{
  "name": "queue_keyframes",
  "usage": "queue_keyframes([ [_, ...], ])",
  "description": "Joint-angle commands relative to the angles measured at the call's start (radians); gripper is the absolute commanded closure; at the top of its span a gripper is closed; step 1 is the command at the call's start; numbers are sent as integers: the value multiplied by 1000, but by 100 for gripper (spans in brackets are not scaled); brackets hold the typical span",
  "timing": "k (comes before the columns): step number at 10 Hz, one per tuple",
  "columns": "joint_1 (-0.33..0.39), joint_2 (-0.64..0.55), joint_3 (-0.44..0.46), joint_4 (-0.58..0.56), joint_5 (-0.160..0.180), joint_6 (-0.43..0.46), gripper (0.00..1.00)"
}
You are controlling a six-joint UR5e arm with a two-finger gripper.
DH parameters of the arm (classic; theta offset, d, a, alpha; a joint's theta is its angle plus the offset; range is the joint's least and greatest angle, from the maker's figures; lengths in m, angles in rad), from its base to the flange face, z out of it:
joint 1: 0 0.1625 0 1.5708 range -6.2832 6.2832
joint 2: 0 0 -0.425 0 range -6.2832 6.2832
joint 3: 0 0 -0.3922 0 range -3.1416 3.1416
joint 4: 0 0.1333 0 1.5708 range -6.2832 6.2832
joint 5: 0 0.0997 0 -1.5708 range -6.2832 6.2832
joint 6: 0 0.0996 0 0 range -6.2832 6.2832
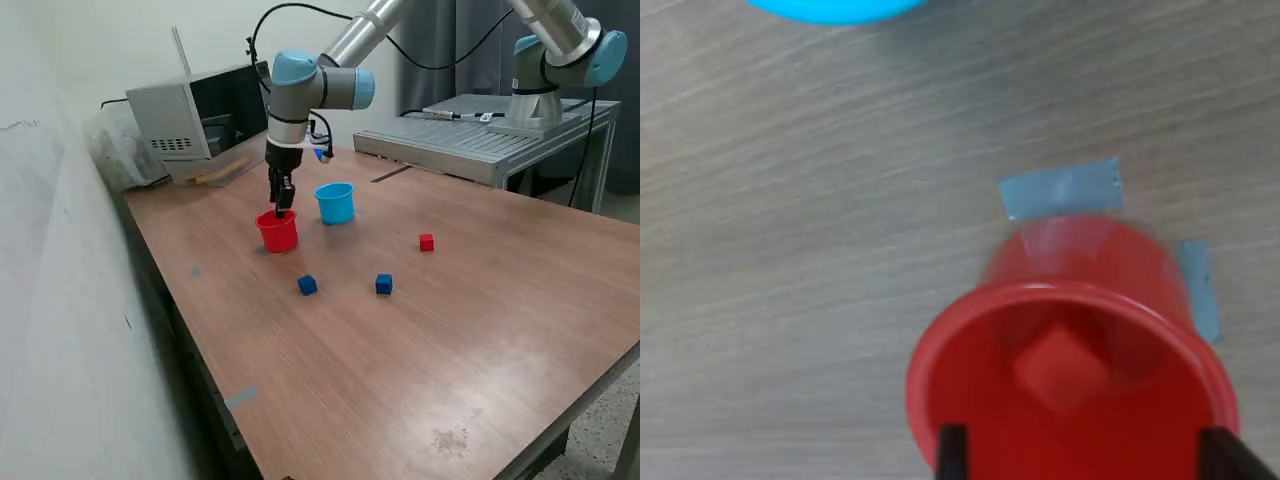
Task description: Place red objects in the red bin, and blue objects in the blue bin.
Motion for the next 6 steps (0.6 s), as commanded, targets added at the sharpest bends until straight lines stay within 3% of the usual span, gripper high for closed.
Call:
queue_keyframes([
  [1,23,-46,17,1,7,-124,0],
  [3,57,-126,48,22,2,-229,0],
  [4,78,-164,71,45,8,-328,0],
  [6,113,-242,176,123,14,-454,0],
])
